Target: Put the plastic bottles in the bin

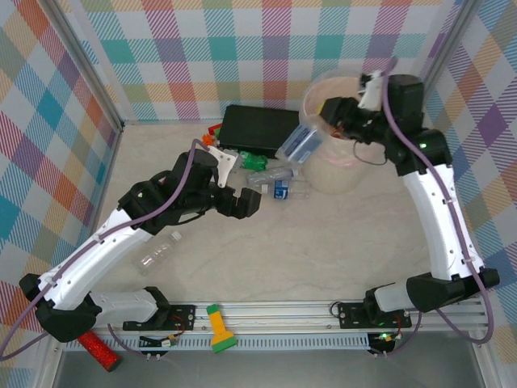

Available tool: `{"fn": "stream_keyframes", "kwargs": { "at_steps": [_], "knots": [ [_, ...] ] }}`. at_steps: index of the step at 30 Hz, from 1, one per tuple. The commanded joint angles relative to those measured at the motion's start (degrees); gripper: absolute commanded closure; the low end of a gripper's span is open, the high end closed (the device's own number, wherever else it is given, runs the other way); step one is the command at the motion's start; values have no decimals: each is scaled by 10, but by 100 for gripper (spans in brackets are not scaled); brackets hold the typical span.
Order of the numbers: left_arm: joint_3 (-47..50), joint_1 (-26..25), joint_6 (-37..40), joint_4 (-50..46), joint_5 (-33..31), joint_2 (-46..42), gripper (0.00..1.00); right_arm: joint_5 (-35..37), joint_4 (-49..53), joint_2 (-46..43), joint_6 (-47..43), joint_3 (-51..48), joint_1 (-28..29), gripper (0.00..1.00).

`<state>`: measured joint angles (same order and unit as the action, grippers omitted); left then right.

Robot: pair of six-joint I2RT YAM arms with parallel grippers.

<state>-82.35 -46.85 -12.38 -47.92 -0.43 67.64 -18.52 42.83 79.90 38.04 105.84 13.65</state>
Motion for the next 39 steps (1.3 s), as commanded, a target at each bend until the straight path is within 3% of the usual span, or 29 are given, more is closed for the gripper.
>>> {"fn": "stream_keyframes", "kwargs": {
  "at_steps": [1,7,20,30,39],
  "knots": [
    [-7,-6,0,1,-15,-12,0,7,37,11,-23,38,-47,64],
    [-4,-6,0,-5,-36,-30,1,148,61,46,-98,116,-77,65],
    [-10,-6,-5,-27,-69,-50,1,398,-69,125,-274,129,-78,66],
    [-25,-6,-2,-41,-98,-46,0,412,-142,219,-320,147,-78,66],
    [-26,-6,-12,-53,-112,-46,0,398,-102,321,-343,248,-77,64]
  ]
}}
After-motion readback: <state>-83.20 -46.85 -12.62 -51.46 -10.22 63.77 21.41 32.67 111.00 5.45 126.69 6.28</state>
